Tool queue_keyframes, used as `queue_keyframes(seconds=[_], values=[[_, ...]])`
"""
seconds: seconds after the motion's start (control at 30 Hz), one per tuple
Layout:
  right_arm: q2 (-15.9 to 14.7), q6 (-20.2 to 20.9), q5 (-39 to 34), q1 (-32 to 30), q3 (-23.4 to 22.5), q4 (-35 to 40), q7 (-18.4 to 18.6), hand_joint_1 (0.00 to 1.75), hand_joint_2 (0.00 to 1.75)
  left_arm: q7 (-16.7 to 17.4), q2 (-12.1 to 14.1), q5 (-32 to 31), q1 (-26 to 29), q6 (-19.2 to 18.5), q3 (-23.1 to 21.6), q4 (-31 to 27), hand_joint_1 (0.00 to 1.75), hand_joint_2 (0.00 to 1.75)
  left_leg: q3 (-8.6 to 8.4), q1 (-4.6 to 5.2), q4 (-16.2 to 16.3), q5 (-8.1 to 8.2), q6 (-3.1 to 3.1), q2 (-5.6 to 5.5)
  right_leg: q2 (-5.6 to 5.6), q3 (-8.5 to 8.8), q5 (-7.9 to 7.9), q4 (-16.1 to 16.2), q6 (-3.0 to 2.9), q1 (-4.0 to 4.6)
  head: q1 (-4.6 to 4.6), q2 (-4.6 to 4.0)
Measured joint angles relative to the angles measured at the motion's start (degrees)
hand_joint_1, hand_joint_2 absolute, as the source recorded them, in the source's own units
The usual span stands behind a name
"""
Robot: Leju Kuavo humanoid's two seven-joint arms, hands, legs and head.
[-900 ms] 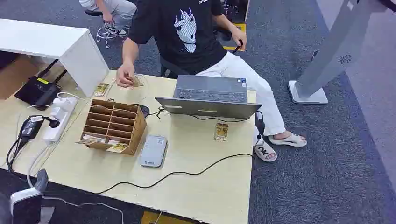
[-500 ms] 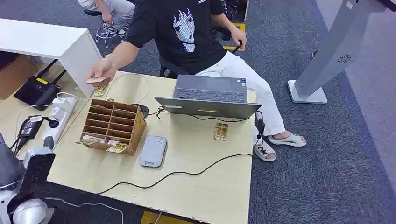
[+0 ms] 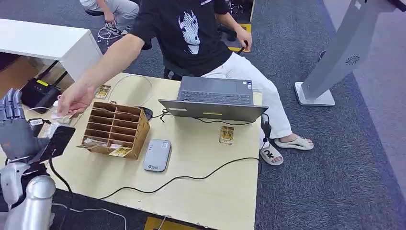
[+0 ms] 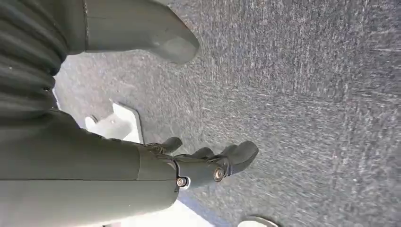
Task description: Pass the card to the sensor for recognition and then transmit it.
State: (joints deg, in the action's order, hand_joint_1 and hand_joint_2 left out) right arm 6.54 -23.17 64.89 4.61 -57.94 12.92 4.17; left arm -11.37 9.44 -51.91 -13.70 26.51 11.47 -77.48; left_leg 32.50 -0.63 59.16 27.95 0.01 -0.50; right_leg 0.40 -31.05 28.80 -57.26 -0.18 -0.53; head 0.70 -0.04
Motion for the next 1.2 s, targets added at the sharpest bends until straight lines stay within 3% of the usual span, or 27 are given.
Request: queue_keyframes(seconds=[0.07, 0.1, 0.13, 0.3, 0.83, 1.03, 1.2], values=[[0.0, 0.1, 0.5, 0.1, 0.3, -0.1, -0.1, 0.00, 1.75, 0.7, 0.0, -3.1, -1.0, 1.4, -1.4, 1.4, 0.00, 1.75, 0.00, 0.00, 0.0, 0.00, 0.00, 0.05, 0.04, -0.01, -0.02, 0.0, 0.03, 0.00, 0.00, 0.00], [0.0, 0.1, 0.7, 0.1, 0.4, -0.1, -0.2, 0.00, 1.75, 1.2, -0.1, -4.8, -1.4, 2.3, -2.2, 1.9, 1.41, 1.75, 0.01, 0.00, 0.0, 0.00, 0.00, 0.06, 0.05, -0.01, -0.02, 0.0, 0.03, 0.00, 0.02, 0.00], [0.0, 0.2, 0.9, 0.1, 0.5, -0.1, -0.2, 0.00, 1.75, 1.6, -0.2, -6.1, -1.7, 2.9, -2.7, 2.2, 1.75, 1.75, 0.03, 0.00, 0.1, 0.00, 0.00, 0.06, 0.05, -0.02, -0.02, 0.0, 0.03, 0.00, 0.00, 0.00], [0.1, 0.5, 1.5, 0.2, 0.5, -0.2, -0.4, 0.00, 1.75, 2.9, -0.7, -11.3, -2.2, 5.1, -6.0, 3.5, 1.75, 1.75, 0.10, 0.00, 0.1, 0.01, 0.01, 0.07, 0.05, -0.07, -0.02, 0.0, 0.03, 0.00, 0.00, 0.00], [0.1, 0.7, 1.7, 0.2, 0.5, -0.4, -0.3, 0.00, 1.75, 2.3, -1.2, -9.9, -2.3, 5.2, -8.2, 4.0, 1.75, 1.75, 0.14, 0.00, 0.1, 0.01, 0.01, 0.13, 0.09, -0.13, -0.03, 0.0, 0.03, 0.00, 0.00, 0.00], [0.1, 0.9, 1.7, 0.2, 0.5, -0.5, -0.8, 0.00, 1.75, 1.5, -1.6, -9.2, -2.2, 3.3, -9.9, 4.0, 1.75, 1.75, 0.15, 0.01, 0.1, 0.01, 0.01, 0.12, 0.08, -0.11, -0.03, 0.0, 0.04, 0.00, 0.00, 0.00], [0.1, 0.9, 1.7, 0.2, 0.5, -0.6, -1.0, 0.00, 1.75, 1.6, -2.0, -10.5, -1.9, -0.9, -12.9, 3.1, 1.75, 1.75, 0.15, 0.01, 0.1, 0.01, 0.01, 0.12, 0.08, -0.12, -0.03, 0.0, 0.05, 0.00, 0.02, 0.00]])
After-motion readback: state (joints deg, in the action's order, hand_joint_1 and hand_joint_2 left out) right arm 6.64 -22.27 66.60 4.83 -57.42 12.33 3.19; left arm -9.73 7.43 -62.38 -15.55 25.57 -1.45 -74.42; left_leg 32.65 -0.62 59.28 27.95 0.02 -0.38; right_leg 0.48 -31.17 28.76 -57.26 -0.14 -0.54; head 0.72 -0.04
